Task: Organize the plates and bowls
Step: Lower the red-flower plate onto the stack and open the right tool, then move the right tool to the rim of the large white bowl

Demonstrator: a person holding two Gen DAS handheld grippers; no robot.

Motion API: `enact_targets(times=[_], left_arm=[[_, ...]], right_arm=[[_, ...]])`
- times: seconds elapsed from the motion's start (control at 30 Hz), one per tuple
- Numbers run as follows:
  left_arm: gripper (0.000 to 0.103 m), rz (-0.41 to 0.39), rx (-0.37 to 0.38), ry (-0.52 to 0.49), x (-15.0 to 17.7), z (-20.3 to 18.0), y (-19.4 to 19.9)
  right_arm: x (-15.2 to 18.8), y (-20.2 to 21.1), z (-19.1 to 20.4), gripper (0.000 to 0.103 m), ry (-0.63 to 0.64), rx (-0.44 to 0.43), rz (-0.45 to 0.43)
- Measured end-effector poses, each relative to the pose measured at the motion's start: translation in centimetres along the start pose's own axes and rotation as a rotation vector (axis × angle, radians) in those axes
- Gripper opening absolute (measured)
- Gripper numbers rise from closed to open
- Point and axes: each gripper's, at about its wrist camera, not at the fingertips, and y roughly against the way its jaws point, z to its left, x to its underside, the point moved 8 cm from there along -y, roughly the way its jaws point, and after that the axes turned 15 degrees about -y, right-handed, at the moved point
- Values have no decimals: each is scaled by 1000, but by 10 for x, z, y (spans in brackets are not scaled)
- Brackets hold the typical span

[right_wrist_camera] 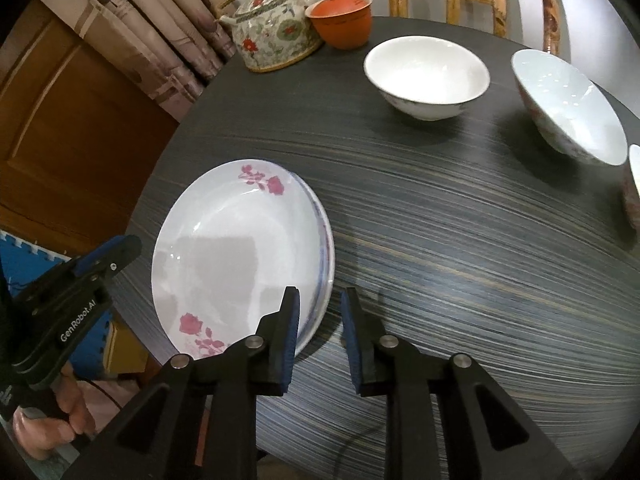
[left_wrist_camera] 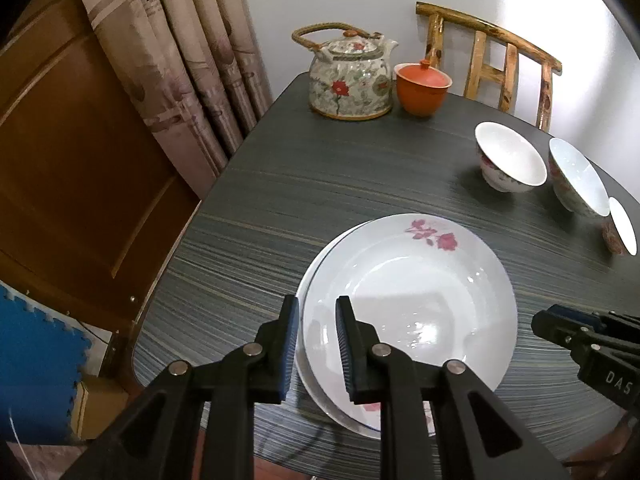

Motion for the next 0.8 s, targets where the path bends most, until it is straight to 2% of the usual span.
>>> enact_targets(times=[0.37,0.8], left_arm=[[22,-21,6,-53,-19,-30,12],[23,-17,42,-137,-56,-92,12]], right_arm=[[-8,24,-33,23,-26,4,-37],[-34,63,-104,26,-85,28,-96]])
